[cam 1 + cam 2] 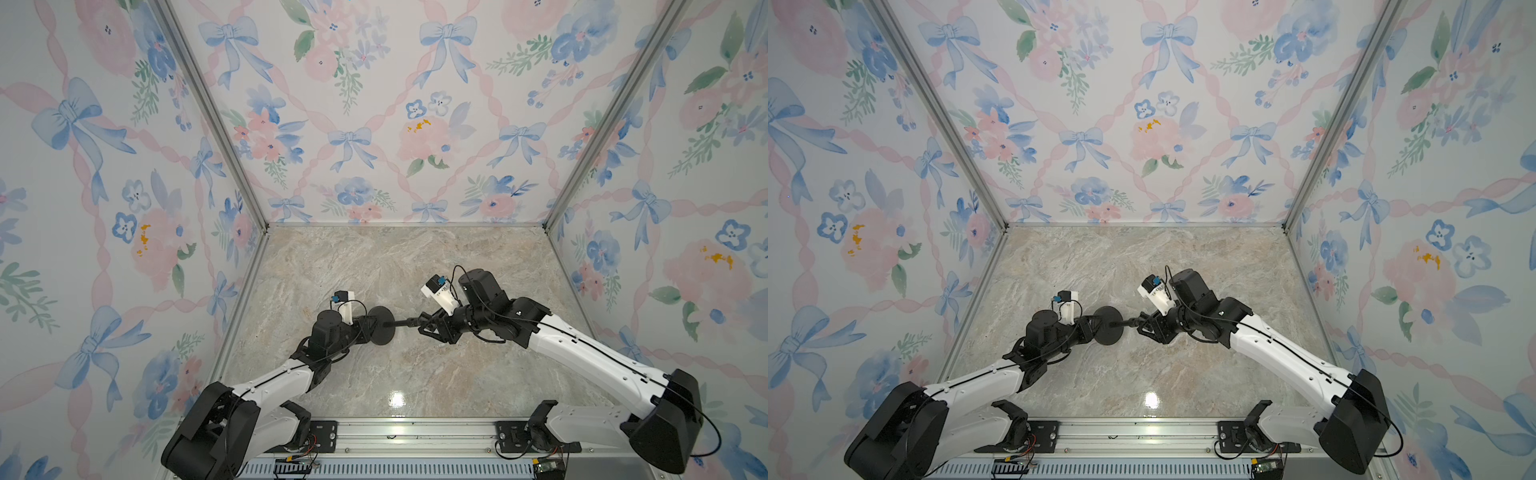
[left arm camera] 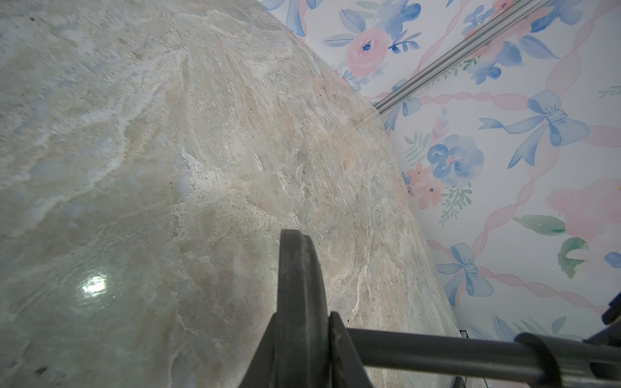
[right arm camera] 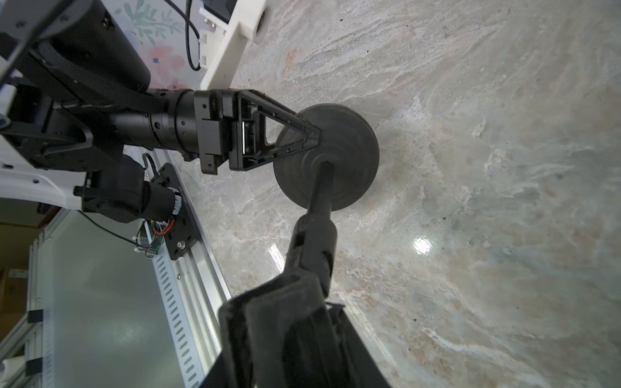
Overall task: Assemble a microphone stand
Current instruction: Screw the microphone stand pole into the microphone stand base.
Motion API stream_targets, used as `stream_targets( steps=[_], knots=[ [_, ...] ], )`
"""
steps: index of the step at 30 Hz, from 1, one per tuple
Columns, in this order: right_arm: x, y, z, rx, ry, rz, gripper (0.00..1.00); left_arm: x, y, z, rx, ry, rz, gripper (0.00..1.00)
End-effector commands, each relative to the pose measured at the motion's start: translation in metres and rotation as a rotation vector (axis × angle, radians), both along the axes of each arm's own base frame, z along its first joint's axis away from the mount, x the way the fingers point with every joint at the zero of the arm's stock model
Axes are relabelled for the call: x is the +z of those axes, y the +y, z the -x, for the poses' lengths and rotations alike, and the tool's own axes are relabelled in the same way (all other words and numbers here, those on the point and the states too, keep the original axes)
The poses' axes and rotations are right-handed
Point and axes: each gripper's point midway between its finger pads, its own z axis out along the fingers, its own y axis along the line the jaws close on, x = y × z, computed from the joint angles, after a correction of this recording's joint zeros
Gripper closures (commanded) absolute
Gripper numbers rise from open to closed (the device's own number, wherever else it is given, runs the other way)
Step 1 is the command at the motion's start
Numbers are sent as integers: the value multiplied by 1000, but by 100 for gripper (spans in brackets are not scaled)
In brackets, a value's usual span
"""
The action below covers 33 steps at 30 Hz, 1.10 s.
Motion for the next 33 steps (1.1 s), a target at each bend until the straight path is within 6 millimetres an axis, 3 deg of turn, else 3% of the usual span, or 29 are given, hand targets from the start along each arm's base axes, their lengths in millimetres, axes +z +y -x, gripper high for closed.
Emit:
stream_targets(
  steps=[1, 4, 7, 11, 14, 19, 22, 26, 33],
  knots=[
    [24, 15, -10, -131, 191, -183, 73, 56, -10, -6, -15, -164, 118, 100],
    [36, 15, -6, -63, 158, -212, 58, 56, -10, -6, -12, -162, 120, 100],
    [48, 7, 17, 152, -140, -181, 35, 54, -11, -6, -15, -155, 120, 100],
    [52, -23, 31, 337, -576, -40, 24, 52, -13, -8, -28, -149, 113, 100],
    [38, -45, 40, 541, -882, 151, 17, 50, -16, -8, -46, -138, 111, 100],
    [26, -60, 24, 760, -1275, 452, 13, 43, -21, -8, -68, -117, 104, 100],
    [29, -56, 21, 846, -1343, 491, 14, 38, -25, -7, -93, -99, 102, 100],
    [17, -53, 22, 1010, -1276, 558, 16, 34, -34, -5, -138, -82, 95, 100],
    [5, -34, 16, 1072, -1266, 571, 20, 28, -41, -2, -173, -61, 87, 100]
  ],
)
